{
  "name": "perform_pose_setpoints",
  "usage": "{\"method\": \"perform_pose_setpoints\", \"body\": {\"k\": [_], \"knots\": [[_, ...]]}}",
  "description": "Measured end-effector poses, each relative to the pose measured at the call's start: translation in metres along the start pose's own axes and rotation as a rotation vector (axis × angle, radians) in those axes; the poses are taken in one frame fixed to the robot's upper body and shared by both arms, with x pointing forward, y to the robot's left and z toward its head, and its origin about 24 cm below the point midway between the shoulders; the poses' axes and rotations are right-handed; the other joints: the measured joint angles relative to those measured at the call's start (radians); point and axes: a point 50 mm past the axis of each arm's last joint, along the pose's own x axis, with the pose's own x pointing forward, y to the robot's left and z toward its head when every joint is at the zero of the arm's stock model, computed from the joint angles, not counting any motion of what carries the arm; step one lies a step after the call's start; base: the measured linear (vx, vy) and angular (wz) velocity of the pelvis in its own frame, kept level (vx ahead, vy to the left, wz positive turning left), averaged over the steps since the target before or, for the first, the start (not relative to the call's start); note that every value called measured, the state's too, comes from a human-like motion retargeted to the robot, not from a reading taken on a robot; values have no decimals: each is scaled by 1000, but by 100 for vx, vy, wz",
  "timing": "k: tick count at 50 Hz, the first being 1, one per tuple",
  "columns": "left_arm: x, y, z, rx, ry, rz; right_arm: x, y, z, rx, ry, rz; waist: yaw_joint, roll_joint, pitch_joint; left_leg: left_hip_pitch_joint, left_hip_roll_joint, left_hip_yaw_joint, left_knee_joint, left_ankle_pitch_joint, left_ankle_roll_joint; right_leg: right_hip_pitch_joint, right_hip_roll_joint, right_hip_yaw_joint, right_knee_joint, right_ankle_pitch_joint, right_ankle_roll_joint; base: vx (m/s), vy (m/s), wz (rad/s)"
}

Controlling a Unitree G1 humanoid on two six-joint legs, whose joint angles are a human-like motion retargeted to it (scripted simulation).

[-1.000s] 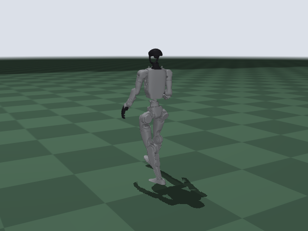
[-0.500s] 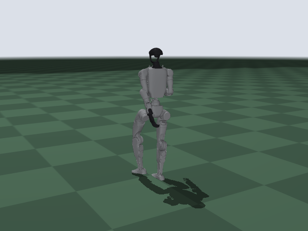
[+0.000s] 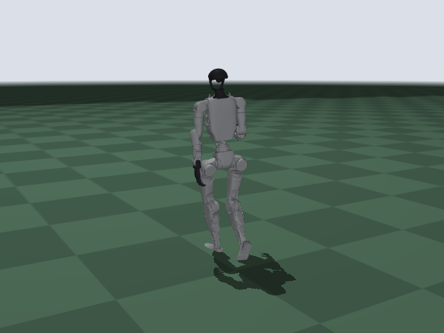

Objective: Walk run

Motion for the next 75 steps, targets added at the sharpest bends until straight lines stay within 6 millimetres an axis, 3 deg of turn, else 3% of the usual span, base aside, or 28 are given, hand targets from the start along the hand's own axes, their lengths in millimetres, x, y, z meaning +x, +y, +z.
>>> {"method": "perform_pose_setpoints", "body": {"k": [3, 5, 10, 13, 17, 20, 23, 25, 28, 30, 31, 32, 35, 38, 41, 45, 50, 55, 58, 60, 62, 64, 65, 69, 73, 75], "knots": [[-1, 12, 63, 46, -209, 47, -3, -9, -1, -23, 9, -22, -80, 41, 1, 82, -4, -35, -43, -6, -13, -82, -55, -45, -55, -180, -76, 76, 0, 134], [-7, 18, 104, 82, -358, 71, -5, -14, -1, -33, 13, -29, -134, 57, -1, 129, -17, -69, -65, -16, -22, -117, -115, -71, -165, -271, -84, 78, -9, 152], [-39, 37, 190, 170, -676, 152, -5, -17, 1, -34, 11, -55, -201, 19, 17, 256, -76, -94, -99, -61, -49, -173, -258, -31, -528, -304, -69, 65, -20, 77], [-58, 47, 220, 202, -790, 207, -3, -16, 2, -45, 2, -59, -210, 12, 34, 334, -76, -104, -113, -93, -75, -223, -284, 15, -695, -299, -90, 70, -28, 20], [-66, 51, 231, 196, -847, 244, -1, -15, 4, -52, -12, -48, -205, 31, 33, 399, -53, -86, -110, -122, -122, -265, -297, -17, -833, -340, -15, 79, -32, -6], [-58, 48, 218, 192, -806, 220, -1, -14, 2, -48, -5, -48, -227, 48, 25, 426, -34, -96, -79, -103, -168, -271, -282, -25, -769, -313, -106, 78, -37, 37], [-38, 39, 184, 210, -678, 165, -5, -14, 1, -52, 12, -52, -286, 69, 12, 439, 2, -135, -14, 24, -250, -230, -298, -158, -741, -237, -92, 79, -41, 90], [-24, 33, 150, 225, -552, 134, -9, -11, 0, -45, 25, -46, -292, 80, 0, 428, 30, -134, 63, 182, -311, -208, -251, -41, -720, -234, -127, 96, -58, 20], [-6, 17, 89, 253, -336, 98, -9, -11, -1, -46, 32, -39, -279, 61, 15, 365, 56, -120, 299, 469, -397, -161, -236, 0, -663, -279, -174, 85, -44, -18], [-1, 12, 51, 250, -208, 81, -6, -8, 1, -43, 10, -13, -271, 25, 20, 292, 54, -85, 494, 598, -421, -109, -262, -99, -662, -300, -205, 79, -45, -46], [0, 9, 36, 253, -159, 61, -3, -6, 2, -40, -9, -3, -269, 11, 22, 254, 67, -61, 567, 626, -392, -87, -259, -106, -666, -314, -218, 73, -44, -23], [0, 5, 22, 257, -115, 41, 1, -5, 4, -38, -27, 6, -271, 3, 26, 213, 87, -40, 636, 624, -360, -67, -248, -101, -669, -328, -231, 70, -42, 19], [0, -13, -13, 263, -30, -11, 14, -4, 5, -34, -73, 19, -266, -4, 39, 79, 151, 0, 767, 454, -270, -13, -205, -64, -685, -358, -256, 73, -38, -3], [-2, -36, -45, 221, 34, -58, 22, -4, 9, -42, -119, 18, -180, -49, 39, -55, 84, 12, 736, 322, -225, 40, -201, -36, -718, -370, -272, 72, -29, -115], [-8, -56, -75, 168, 114, -115, 28, -5, 14, -41, -153, -6, -114, -64, 44, -164, 61, 25, 588, 226, -183, 94, -175, -12, -746, -393, -289, 65, -21, -86], [-18, -76, -106, 113, 220, -180, 34, -9, 17, -18, -179, -44, -70, -60, 56, -245, 52, 51, 257, 194, -80, 162, -127, 12, -758, -442, -325, 72, -16, -27], [-24, -84, -121, 82, 281, -211, 34, -11, 17, 4, -173, -95, -29, -84, 54, -285, -45, 22, -138, 47, -27, 227, -114, -6, -747, -485, -359, 77, -14, -19], [-22, -73, -119, 43, 277, -175, 18, -9, 8, 8, -95, -113, 27, -114, 39, -239, 4, 181, -89, 93, -34, 294, -99, 14, -674, -406, -318, 99, -9, -40], [-19, -60, -109, 12, 258, -138, 3, -6, 2, 2, -28, -102, 43, -129, 5, -221, -20, 78, -49, 173, -41, 309, -127, -39, -598, -189, -222, 102, -3, -25], [-14, -50, -96, -6, 225, -113, -6, -2, -1, 11, 13, -95, 31, -129, -7, -221, -36, -3, 7, 159, -17, 289, -127, -19, -493, 3, -136, 107, -2, 26], [-9, -36, -74, 0, 168, -81, -9, 0, -2, 21, 29, -88, -1, -96, -7, -172, -26, -25, 32, 108, -1, 216, -66, 4, -304, 129, -73, 98, -5, 61], [-3, -20, -43, 24, 91, -46, -6, 3, -2, 33, 20, -69, -12, -85, -4, -112, -17, -6, 31, 67, -2, 122, -39, 9, -96, 173, -23, 87, -12, 11], [-1, -11, -26, 42, 46, -28, -3, 4, -1, 40, 11, -58, -7, -80, -6, -89, -12, -9, 27, 49, -7, 85, -35, 16, -35, 173, -2, 78, -10, -52], [-1, 18, 49, 169, -165, 67, 3, 3, 0, 26, -18, -49, -18, -20, -9, 11, 26, -8, -18, 13, -29, -56, -46, -28, -8, -1, -71, 77, -6, 9], [-14, 32, 124, 285, -402, 164, 5, -3, 2, 11, -34, -55, -105, 20, -3, 111, 10, -47, -63, -13, -44, -172, -116, -39, -143, -234, -62, 68, -8, 115], [-25, 37, 157, 318, -519, 192, 6, -5, 3, 10, -41, -55, -140, 11, 3, 161, -21, -57, -79, -31, -49, -207, -174, -15, -285, -253, -28, 75, -19, 74]]}}
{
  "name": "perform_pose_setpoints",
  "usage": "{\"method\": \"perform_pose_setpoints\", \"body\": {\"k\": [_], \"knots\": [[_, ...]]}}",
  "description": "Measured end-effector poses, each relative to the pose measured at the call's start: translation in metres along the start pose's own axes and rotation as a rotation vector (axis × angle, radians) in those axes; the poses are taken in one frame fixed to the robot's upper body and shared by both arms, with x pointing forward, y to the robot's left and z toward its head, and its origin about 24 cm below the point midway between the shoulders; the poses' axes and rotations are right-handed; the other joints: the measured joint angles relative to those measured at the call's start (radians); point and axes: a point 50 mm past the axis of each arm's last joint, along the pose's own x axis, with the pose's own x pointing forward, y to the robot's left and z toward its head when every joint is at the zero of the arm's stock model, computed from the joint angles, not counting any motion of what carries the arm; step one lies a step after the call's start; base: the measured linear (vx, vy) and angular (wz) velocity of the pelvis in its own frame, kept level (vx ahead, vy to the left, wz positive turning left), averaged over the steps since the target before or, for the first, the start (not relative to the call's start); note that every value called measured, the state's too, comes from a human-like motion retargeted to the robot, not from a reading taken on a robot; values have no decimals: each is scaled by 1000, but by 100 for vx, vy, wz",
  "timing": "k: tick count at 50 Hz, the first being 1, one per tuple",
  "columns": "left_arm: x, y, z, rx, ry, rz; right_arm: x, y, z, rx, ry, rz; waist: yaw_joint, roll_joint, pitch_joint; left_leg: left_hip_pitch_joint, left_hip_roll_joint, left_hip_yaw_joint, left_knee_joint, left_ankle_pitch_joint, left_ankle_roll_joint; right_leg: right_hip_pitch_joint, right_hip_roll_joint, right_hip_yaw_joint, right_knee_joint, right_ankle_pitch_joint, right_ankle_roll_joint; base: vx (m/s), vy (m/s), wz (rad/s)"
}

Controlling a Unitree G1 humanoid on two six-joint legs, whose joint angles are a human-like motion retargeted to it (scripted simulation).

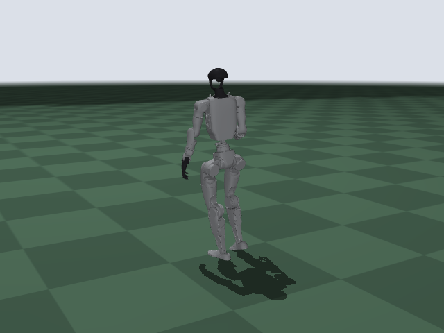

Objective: Walk run

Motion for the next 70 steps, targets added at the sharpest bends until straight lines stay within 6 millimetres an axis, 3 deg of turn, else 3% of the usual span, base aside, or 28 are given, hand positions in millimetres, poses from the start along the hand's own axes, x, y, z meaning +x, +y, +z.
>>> {"method": "perform_pose_setpoints", "body": {"k": [5, 8, 10, 13, 15, 17, 20, 23, 25, 28, 30, 34, 38, 41, 43, 45, 47, 49, 51, 53, 55, 57, 60, 65, 68, 70], "knots": [[6, 32, 56, 24, -213, 51, 1, 0, 1, -6, 4, -24, -46, -33, 37, 146, -48, -28, -36, -52, -36, -62, -124, 37, -340, 12, -31, 73, -27, 37], [5, 37, 67, 19, -271, 70, -2, 1, 1, -7, 17, -36, -53, -20, 40, 211, -27, -12, -46, -76, -81, -90, -150, -1, -503, -54, 5, 66, -30, 13], [4, 34, 63, 14, -267, 67, -5, 1, 1, -4, 30, -40, -65, -2, 37, 235, -7, -22, -32, -84, -111, -85, -162, -76, -540, -74, 16, 81, -41, 24], [3, 17, 36, 6, -182, 19, -10, 0, -1, -5, 57, -40, -90, 22, 21, 259, 23, -34, 10, -36, -171, -79, -138, -127, -457, -84, -89, 88, -48, 51], [-1, 0, 6, 12, -83, -38, -14, -1, -4, -10, 83, -41, -132, 30, 6, 270, 46, -60, 55, 61, -227, -56, -141, -167, -444, 7, -82, 97, -56, 83], [-11, -21, -32, 19, 53, -97, -19, -1, -6, -4, 109, -41, -140, 35, -13, 264, 75, -53, 133, 229, -285, -28, -90, -31, -425, 27, -93, 87, -53, 29], [-36, -59, -87, 31, 279, -165, -20, -6, -9, -8, 128, -49, -121, 34, -20, 185, 105, -69, 384, 517, -359, 28, -80, -10, -394, -4, -136, 94, -54, -17], [-66, -82, -130, -17, 472, -201, -9, -4, -8, -1, 85, -27, -95, -26, -14, 59, 119, 11, 680, 673, -303, 109, -99, -106, -415, -32, -184, 75, -50, -56], [-83, -99, -148, -54, 549, -262, 3, -2, -6, -5, 41, -11, -110, -30, -7, -38, 134, 0, 799, 600, -263, 144, -56, -35, -425, -57, -212, 75, -45, 3], [-103, -130, -162, -90, 593, -366, 18, -1, -1, -24, -35, 8, -64, -56, 8, -164, 101, 13, 844, 456, -222, 203, -56, -62, -448, -70, -219, 63, -33, -71], [-115, -145, -168, -96, 610, -423, 26, 1, 3, -28, -77, 15, -1, -90, 20, -250, 47, 20, 804, 366, -171, 239, -46, -23, -461, -76, -233, 76, -37, -147], [-132, -158, -179, -57, 660, -501, 35, 0, 8, -26, -120, 4, 95, -104, 43, -339, 41, 75, 506, 267, -72, 311, 4, 5, -466, -110, -254, 69, -27, -97], [-138, -165, -182, -44, 692, -528, 40, -4, 10, -40, -151, 4, 151, -85, 66, -361, -14, 101, 127, 184, -23, 389, 65, 22, -463, -159, -284, 73, -17, -43], [-134, -162, -179, -67, 682, -520, 39, -5, 10, -48, -155, 5, 149, -82, 60, -377, -101, 63, -77, 83, -61, 440, 91, -14, -463, -188, -300, 86, -19, 15], [-130, -158, -177, -82, 673, -496, 34, -5, 9, -44, -140, 2, 157, -90, 54, -372, -105, 114, -118, 55, -76, 470, 105, -20, -450, -196, -311, 94, -22, -7], [-124, -152, -174, -96, 663, -459, 29, -3, 6, -32, -114, -3, 188, -109, 42, -368, -81, 172, -63, 62, -25, 488, 111, -1, -428, -178, -308, 101, -21, -77], [-117, -145, -172, -120, 651, -411, 23, 1, 2, -13, -80, 0, 226, -138, 18, -356, -39, 300, -8, 84, 44, 501, 101, 8, -400, -121, -284, 93, -17, -122], [-114, -137, -171, -152, 641, -363, 16, 6, -1, 5, -43, 15, 247, -167, -13, -356, -52, 232, 5, 176, 75, 513, 75, -19, -363, -13, -230, 110, -17, -105], [-111, -126, -171, -180, 630, -315, 7, 14, -4, 27, -7, 37, 220, -192, -48, -364, -83, 133, 46, 161, 94, 504, 49, -31, -292, 153, -130, 118, -12, -32], [-102, -110, -167, -184, 615, -265, 0, 22, -5, 54, 18, 58, 173, -175, -60, -350, -68, 92, 99, 114, 78, 463, 83, 1, -161, 320, -18, 103, -9, 27], [-86, -90, -155, -150, 579, -216, -2, 27, -4, 69, 24, 74, 135, -120, -59, -284, -21, 117, 103, 79, 69, 386, 165, 8, 21, 424, 82, 87, -9, 53], [-67, -74, -134, -109, 504, -168, 1, 25, -4, 72, 10, 95, 135, -102, -56, -223, -24, 104, 93, 43, 52, 301, 167, 0, 207, 413, 122, 83, -7, -6], [-36, -50, -90, -60, 323, -113, 4, 20, -5, 66, 0, 115, 144, -37, -61, -159, 25, 95, 71, 18, 19, 187, 152, -43, 280, 261, 5, 76, 2, -7], [-1, -14, -1, 37, -38, -55, 3, 6, -5, 13, 6, 65, 38, 39, -42, -43, 5, 13, 13, 3, -6, 30, 76, -27, 169, 34, -65, 68, 2, 136], [5, 8, 44, 101, -207, 4, -1, 3, -5, -1, 24, 46, -9, 32, -25, 23, -38, -18, -1, -21, -18, -4, -4, 39, -62, 11, -31, 68, -10, 123], [6, 21, 68, 146, -292, 38, -3, 2, -6, -5, 41, 26, -32, 23, -5, 74, -59, -45, -5, -39, -31, -23, -62, 73, -206, -3, -41, 72, -19, 110]]}}
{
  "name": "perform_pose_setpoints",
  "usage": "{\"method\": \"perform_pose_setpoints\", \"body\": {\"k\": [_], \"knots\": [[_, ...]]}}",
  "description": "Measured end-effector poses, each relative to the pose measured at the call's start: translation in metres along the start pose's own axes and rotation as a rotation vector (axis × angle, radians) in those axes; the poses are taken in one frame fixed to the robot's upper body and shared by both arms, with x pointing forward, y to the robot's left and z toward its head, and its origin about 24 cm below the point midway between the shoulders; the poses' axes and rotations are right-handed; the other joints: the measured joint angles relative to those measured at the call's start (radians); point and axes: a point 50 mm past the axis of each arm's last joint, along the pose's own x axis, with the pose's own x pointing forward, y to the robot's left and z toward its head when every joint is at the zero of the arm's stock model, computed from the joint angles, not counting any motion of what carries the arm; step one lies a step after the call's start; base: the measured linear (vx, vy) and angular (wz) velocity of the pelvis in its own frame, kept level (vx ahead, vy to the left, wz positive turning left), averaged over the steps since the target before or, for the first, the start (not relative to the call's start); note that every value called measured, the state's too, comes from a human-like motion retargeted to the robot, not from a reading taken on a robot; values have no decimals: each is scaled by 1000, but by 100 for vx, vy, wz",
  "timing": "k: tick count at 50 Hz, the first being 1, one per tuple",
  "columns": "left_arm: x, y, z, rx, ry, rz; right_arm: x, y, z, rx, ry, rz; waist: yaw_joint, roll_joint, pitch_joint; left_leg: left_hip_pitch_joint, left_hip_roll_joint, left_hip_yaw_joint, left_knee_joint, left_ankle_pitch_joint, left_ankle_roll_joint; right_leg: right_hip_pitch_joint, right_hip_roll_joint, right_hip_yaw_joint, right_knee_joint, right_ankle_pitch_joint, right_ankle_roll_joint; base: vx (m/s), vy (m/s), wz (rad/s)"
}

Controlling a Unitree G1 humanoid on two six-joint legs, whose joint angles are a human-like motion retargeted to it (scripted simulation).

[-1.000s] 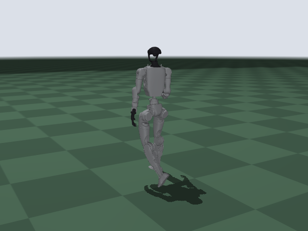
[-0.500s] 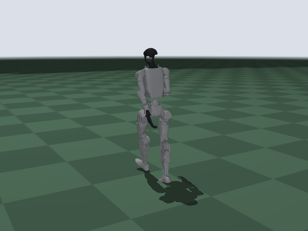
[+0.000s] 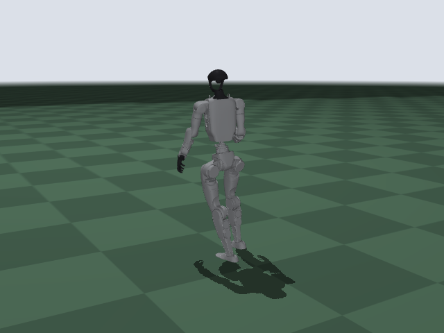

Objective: Walk run

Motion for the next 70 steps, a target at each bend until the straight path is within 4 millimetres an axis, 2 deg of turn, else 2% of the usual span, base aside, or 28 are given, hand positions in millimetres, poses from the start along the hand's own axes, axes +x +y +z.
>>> {"method": "perform_pose_setpoints", "body": {"k": [3, 5, 7, 8, 10, 12, 15, 17, 18, 20, 23, 25, 29, 32, 35, 40, 43, 45, 48, 50, 52, 53, 55, 60, 62, 65, 68, 70], "knots": [[5, 14, 18, 62, -64, 23, -4, 1, -2, -2, 27, -21, -13, 3, 28, 74, -2, -34, -4, -23, -31, -39, -32, 62, -182, -46, -25, 74, -24, 83], [6, 14, 21, 88, -77, 24, -7, 3, -2, -4, 39, -20, -20, 10, 42, 120, 10, -45, -2, -34, -58, -53, -41, 92, -287, -92, 56, 84, -32, 66], [5, 8, 15, 94, -56, 10, -10, 4, -3, -3, 46, -8, -6, 13, 46, 157, 18, -43, 6, -33, -82, -55, -72, -3, -314, -117, 87, 72, -30, 40], [3, 2, 9, 91, -36, -6, -11, 5, -3, -3, 50, -2, -12, 19, 47, 174, 26, -57, 14, -23, -94, -45, -63, 2, -303, -118, 57, 68, -30, 62], [-2, -11, -7, 84, 22, -38, -10, 7, -3, 1, 50, 15, -14, 10, 30, 175, 24, -67, 47, 20, -125, -51, -55, -16, -242, -117, 9, 88, -44, 84], [-14, -31, -32, 81, 116, -100, -13, 9, -4, 6, 60, 23, -55, 3, 15, 179, 32, -104, 113, 116, -171, -33, -94, -135, -203, -25, 41, 96, -54, 145], [-43, -68, -77, 88, 315, -219, -16, 11, -5, 26, 82, 19, -59, 18, 2, 127, 79, -124, 313, 381, -254, 5, -48, 32, -139, -15, 6, 91, -52, 90], [-67, -95, -103, 70, 460, -277, -11, 8, -6, 33, 67, 31, -32, 12, 8, 41, 82, -123, 520, 538, -317, 55, -57, -13, -137, -37, -28, 72, -34, 26], [-81, -105, -115, 43, 533, -297, -7, 8, -5, 36, 51, 50, -25, -2, 8, -1, 73, -109, 613, 600, -338, 81, -92, -112, -142, -39, -40, 62, -29, 24], [-107, -123, -135, -22, 651, -352, 2, 7, -4, 33, 10, 86, -20, -19, 5, -84, 116, -28, 759, 678, -294, 122, -98, -159, -153, -56, -74, 69, -33, 53], [-141, -148, -154, -114, 766, -461, 22, 5, 0, 11, -68, 128, -16, -13, 17, -204, 224, 76, 867, 497, -156, 177, -55, -144, -177, -79, -102, 55, -27, 60], [-163, -165, -161, -167, 818, -503, 32, 5, 5, -6, -125, 159, 41, -33, 29, -267, 197, 117, 846, 414, -115, 221, -58, -166, -207, -80, -106, 61, -25, -65], [-201, -183, -176, -208, 924, -505, 44, 2, 12, -13, -198, 177, 169, -64, 51, -362, 109, 171, 622, 271, -90, 290, -29, -137, -246, -103, -128, 54, -16, -77], [-220, -193, -182, -229, 1002, -498, 50, -4, 12, -11, -210, 168, 220, -43, 65, -384, 98, 239, 380, 222, -36, 344, 18, -161, -262, -137, -151, 57, -10, 20], [-229, -201, -182, -287, 1055, -499, 47, -10, 9, -26, -196, 166, 207, -4, 70, -367, 62, 324, 150, 148, -2, 407, 75, -213, -275, -182, -172, 67, -7, 112], [-219, -205, -174, -401, 1035, -492, 22, -8, 0, -33, -99, 128, 181, 9, 39, -312, 5, 542, -35, 94, 5, 469, 127, -323, -260, -247, -185, 63, -9, 122], [-202, -200, -169, -440, 991, -441, 2, 5, -5, 13, -20, 115, 234, -41, 21, -285, -2, 547, -17, 118, 113, 490, 106, -343, -216, -245, -167, 75, -21, -8], [-192, -192, -167, -459, 967, -389, -9, 17, -6, 53, 26, 127, 278, -89, 17, -271, -8, 489, -4, 69, 127, 515, 92, -337, -176, -203, -138, 90, -44, -68], [-175, -181, -163, -493, 926, -362, -20, 32, -9, 92, 61, 198, 274, -91, 13, -235, 6, 462, 18, 40, 127, 508, 76, -358, -45, 25, 39, 69, 3, 15], [-159, -173, -155, -491, 862, -359, -24, 37, -9, 103, 60, 262, 240, -45, 5, -224, 18, 379, 32, 27, 127, 457, 97, -341, 93, 176, 156, 63, 19, 101], [-138, -160, -145, -442, 766, -350, -23, 39, -7, 108, 38, 314, 210, 11, -9, -206, 40, 348, 42, 11, 127, 373, 177, -254, 246, 248, 190, 60, 12, 135], [-126, -153, -139, -408, 716, -348, -20, 38, -7, 109, 28, 331, 200, 38, -14, -198, 50, 337, 49, 8, 127, 332, 213, -193, 322, 252, 189, 52, 15, 144], [-103, -138, -125, -327, 614, -343, -15, 35, -9, 112, 19, 353, 182, 87, -14, -182, 67, 278, 63, 5, 113, 260, 250, -130, 438, 147, 156, 48, 16, 148], [-51, -95, -81, -109, 328, -254, -12, 15, -12, 40, 16, 318, 164, 148, -26, -122, 45, 132, 45, 24, 95, 157, 118, -115, 455, -32, -34, 40, 12, 197], [-35, -77, -60, -52, 221, -204, -15, 7, -11, 6, 20, 274, 144, 150, -33, -103, 14, 49, 40, 29, 100, 140, 77, -95, 348, -56, -47, 43, 2, 277], [-15, -53, -28, 5, 85, -159, -21, -3, -11, -19, 47, 201, 119, 130, -38, -75, -47, -82, 43, 28, 113, 125, 64, 21, 147, -84, -27, 36, -4, 286], [-3, -36, -2, 33, -8, -134, -24, -10, -13, -29, 73, 149, 123, 82, -22, -33, -110, -172, 47, 25, 121, 115, 37, 169, -44, -86, -1, 36, -9, 230], [0, -31, 6, 39, -43, -118, -23, -13, -14, -45, 73, 149, 130, 56, -2, 0, -136, -220, 54, 24, 118, 106, 32, 258, -144, -95, 8, 37, -11, 193]]}}
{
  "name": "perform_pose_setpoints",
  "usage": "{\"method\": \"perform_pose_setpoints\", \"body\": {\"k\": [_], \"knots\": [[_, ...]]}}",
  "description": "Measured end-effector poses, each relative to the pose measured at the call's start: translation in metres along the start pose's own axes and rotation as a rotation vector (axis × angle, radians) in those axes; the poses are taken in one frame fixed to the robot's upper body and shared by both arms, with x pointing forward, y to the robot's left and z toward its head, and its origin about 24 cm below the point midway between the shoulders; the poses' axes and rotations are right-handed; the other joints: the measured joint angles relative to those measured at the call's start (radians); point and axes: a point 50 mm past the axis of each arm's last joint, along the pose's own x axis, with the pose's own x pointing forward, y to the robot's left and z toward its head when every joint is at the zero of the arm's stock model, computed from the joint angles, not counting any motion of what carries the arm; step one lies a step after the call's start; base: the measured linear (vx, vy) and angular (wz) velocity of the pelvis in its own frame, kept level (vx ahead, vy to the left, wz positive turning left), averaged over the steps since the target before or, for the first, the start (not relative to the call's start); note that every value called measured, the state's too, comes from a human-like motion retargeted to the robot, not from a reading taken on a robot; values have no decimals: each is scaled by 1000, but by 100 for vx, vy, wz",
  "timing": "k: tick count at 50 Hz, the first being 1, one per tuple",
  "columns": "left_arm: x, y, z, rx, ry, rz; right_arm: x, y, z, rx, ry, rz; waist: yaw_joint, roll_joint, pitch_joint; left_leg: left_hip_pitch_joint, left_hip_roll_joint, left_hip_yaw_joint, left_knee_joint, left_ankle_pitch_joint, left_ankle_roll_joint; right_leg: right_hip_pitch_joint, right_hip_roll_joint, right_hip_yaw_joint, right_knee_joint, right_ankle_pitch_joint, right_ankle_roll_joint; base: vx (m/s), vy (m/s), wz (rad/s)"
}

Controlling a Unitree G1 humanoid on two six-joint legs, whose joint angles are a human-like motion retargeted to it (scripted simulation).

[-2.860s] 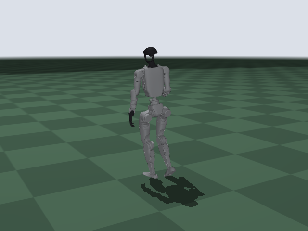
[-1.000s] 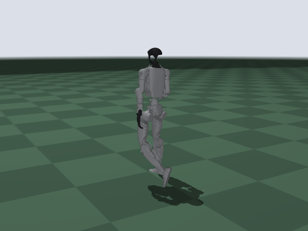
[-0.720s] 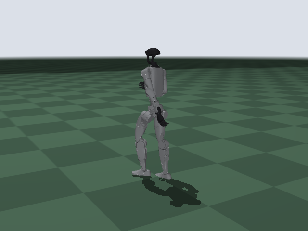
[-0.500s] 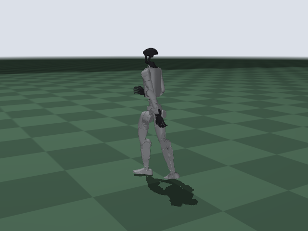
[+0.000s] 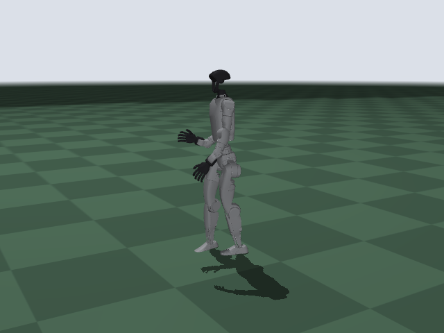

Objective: Walk run

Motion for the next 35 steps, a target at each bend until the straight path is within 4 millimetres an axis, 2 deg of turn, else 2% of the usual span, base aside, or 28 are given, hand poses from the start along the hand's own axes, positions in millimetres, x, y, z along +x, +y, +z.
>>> {"method": "perform_pose_setpoints", "body": {"k": [2, 3, 4, 5, 7, 8, 10, 12, 13, 15, 17, 18, 20, 22, 24, 27, 30, 35], "knots": [[-1, 0, -1, -14, 1, 16, 4, -1, 1, -32, -21, 24, -10, -15, 28, 31, -20, -45, 20, -2, -5, 3, 9, 94, -77, -5, 78, 45, -13, 198], [-3, -3, -7, -29, 20, 19, 6, -1, 2, -49, -31, 39, -20, -23, 43, 54, -29, -67, 36, -6, -8, 17, 11, 126, -106, -15, 157, 55, -27, 207], [-6, -8, -15, -47, 54, 16, 7, -1, 2, -61, -39, 51, -29, -23, 57, 82, -13, -86, 61, -22, -23, 42, 33, 114, -118, -10, 184, 65, -46, 210], [-10, -13, -25, -66, 95, 10, 9, 0, 2, -71, -45, 61, -38, -20, 71, 113, 16, -105, 91, -44, -44, 71, 64, 80, -122, 2, 184, 55, -21, 198], [-19, -36, -45, -115, 194, -40, 10, 0, 3, -89, -60, 83, -53, -25, 55, 110, -38, -108, 91, 22, -26, 81, 16, 157, -110, 96, 163, 31, 26, 208], [-27, -47, -58, -131, 257, -72, 10, -1, 3, -92, -61, 86, -71, -16, 38, 101, -43, -146, 110, 52, -40, 74, 12, 116, -86, 92, 101, 33, 16, 243], [-48, -69, -86, -150, 409, -144, 8, 1, 2, -83, -51, 83, -95, -12, 12, 86, -58, -196, 185, 134, -85, 78, -30, -61, -56, 45, 51, 52, -13, 244], [-74, -90, -114, -155, 589, -209, 2, -1, 0, -75, -19, 55, -78, -5, -20, 34, -65, -200, 301, 291, -185, 113, -7, -5, -58, 12, 12, 54, -12, 205], [-88, -100, -126, -159, 678, -225, 0, -3, -2, -76, -2, 38, -55, -5, -35, -3, -69, -186, 366, 379, -276, 124, -2, -3, -61, -1, -5, 49, -4, 181], [-115, -115, -145, -204, 833, -207, -4, -5, -3, -79, 12, 30, -32, -16, -58, -98, -22, -65, 507, 479, -469, 135, -32, -118, -68, -22, -31, 51, -2, 184], [-139, -127, -160, -299, 919, -189, -2, -4, -3, -86, 4, 50, -41, -38, -66, -168, 66, 162, 616, 550, -512, 156, -70, -199, -74, -39, -50, 38, -3, 208], [-150, -130, -166, -348, 948, -192, 0, -3, -3, -88, -2, 63, -47, -37, -65, -199, 110, 204, 677, 554, -507, 176, -44, -196, -83, -44, -75, 25, -14, 211], [-165, -138, -173, -430, 981, -210, 7, -4, -4, -104, -24, 81, -50, -39, -59, -256, 214, 331, 770, 447, -407, 205, -36, -260, -92, -59, -99, 35, -11, 202], [-175, -144, -176, -470, 994, -202, 12, -8, -2, -128, -49, 90, -20, -52, -56, -319, 244, 388, 780, 381, -329, 231, -39, -316, -104, -73, -114, 35, 2, 149], [-183, -149, -180, -479, 1002, -166, 14, -12, -1, -144, -66, 85, 27, -72, -52, -393, 237, 392, 745, 325, -287, 252, -37, -334, -113, -89, -126, 35, 4, 95], [-194, -153, -185, -476, 1034, -116, 14, -17, 1, -152, -70, 47, 110, -109, -46, -495, 212, 356, 603, 259, -215, 276, -34, -354, -120, -118, -139, 31, 0, 87], [-202, -163, -185, -517, 1072, -99, 14, -21, 2, -158, -71, 2, 155, -128, -34, -542, 267, 410, 383, 242, -98, 302, -19, -401, -124, -152, -147, 35, 2, 126], [-213, -197, -174, -631, 1130, -162, 20, -18, 7, -153, -98, -59, 183, -143, -19, -581, 287, 544, 95, 151, -22, 345, 2, -503, -134, -188, -140, 49, 5, 107]]}}
